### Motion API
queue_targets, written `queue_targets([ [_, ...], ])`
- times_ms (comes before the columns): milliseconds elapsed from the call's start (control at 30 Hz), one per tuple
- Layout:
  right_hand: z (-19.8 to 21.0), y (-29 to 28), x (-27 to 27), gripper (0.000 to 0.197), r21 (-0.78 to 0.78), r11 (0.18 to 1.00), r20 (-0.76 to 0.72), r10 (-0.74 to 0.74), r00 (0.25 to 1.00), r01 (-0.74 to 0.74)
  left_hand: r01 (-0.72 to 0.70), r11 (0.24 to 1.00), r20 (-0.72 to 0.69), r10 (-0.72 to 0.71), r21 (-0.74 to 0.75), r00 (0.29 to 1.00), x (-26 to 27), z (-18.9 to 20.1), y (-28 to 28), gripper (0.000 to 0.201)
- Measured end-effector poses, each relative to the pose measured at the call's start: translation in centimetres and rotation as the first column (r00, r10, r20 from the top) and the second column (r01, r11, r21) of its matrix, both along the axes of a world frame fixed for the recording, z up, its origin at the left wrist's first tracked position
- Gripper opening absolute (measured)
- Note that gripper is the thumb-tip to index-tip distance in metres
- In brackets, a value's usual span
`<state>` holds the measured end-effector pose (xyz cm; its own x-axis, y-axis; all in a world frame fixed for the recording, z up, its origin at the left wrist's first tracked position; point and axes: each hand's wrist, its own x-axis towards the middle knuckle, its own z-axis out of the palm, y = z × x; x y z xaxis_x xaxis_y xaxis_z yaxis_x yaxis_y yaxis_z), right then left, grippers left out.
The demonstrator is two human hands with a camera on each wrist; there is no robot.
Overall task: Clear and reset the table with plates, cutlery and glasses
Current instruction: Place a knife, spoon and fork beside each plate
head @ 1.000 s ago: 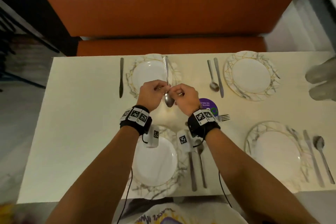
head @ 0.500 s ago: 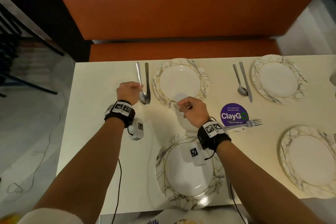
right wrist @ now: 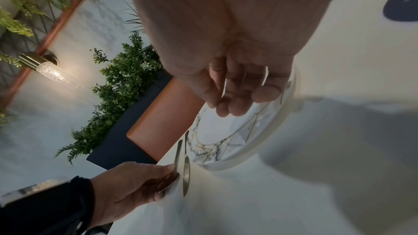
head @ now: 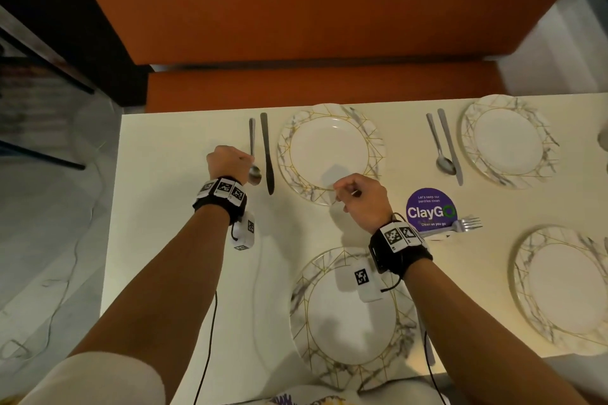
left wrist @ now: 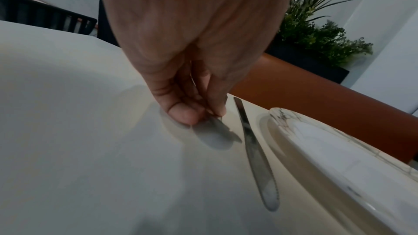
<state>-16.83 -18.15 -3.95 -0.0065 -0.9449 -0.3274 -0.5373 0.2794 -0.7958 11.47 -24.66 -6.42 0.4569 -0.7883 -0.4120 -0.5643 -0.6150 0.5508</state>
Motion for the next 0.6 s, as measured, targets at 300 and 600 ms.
queue_targets([
  [300, -0.1, -0.6, 0.5, 0.011, 0.0, 1.0, 0.008, 0.001, 1.0, -0.001, -0.008, 0.998, 0.021, 0.009, -0.065, 1.0, -0.5, -0.3, 0.8, 0.022],
  [600, -0.3, -0.3, 0.0, 0.013, 0.02, 1.0, -0.003, 0.008, 1.0, -0.008, -0.005, 0.997, 0.021, 0.006, -0.079, 1.0, -0.4, 0.1, 1.2, 0.015],
])
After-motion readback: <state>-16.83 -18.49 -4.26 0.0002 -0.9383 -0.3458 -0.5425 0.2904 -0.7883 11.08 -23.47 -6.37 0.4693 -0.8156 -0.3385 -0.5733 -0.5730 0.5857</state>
